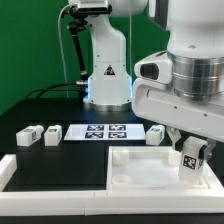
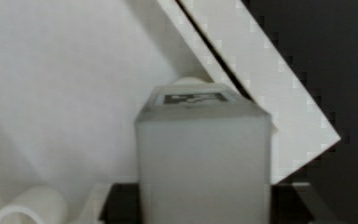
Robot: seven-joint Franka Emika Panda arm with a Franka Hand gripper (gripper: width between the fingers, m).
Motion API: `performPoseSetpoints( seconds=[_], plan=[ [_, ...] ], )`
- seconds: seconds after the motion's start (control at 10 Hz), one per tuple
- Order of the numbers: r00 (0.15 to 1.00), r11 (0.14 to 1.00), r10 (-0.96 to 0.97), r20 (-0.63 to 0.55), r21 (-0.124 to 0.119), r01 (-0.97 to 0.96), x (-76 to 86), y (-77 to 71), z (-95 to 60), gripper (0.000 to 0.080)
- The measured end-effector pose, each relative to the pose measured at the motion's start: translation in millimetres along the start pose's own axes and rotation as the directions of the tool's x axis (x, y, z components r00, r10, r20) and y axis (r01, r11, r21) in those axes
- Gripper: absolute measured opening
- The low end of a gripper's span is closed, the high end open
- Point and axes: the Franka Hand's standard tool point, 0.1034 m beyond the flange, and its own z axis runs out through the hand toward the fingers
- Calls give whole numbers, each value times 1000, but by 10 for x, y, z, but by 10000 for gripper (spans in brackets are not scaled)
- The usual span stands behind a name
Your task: Assemble square table
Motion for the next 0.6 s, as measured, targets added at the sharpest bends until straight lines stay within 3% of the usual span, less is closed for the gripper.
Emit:
performPoseSetpoints(
  seconds=[0.6],
  plan=[
    [1000, 1000, 0, 0, 0, 0, 0, 0, 0, 290]
  ],
)
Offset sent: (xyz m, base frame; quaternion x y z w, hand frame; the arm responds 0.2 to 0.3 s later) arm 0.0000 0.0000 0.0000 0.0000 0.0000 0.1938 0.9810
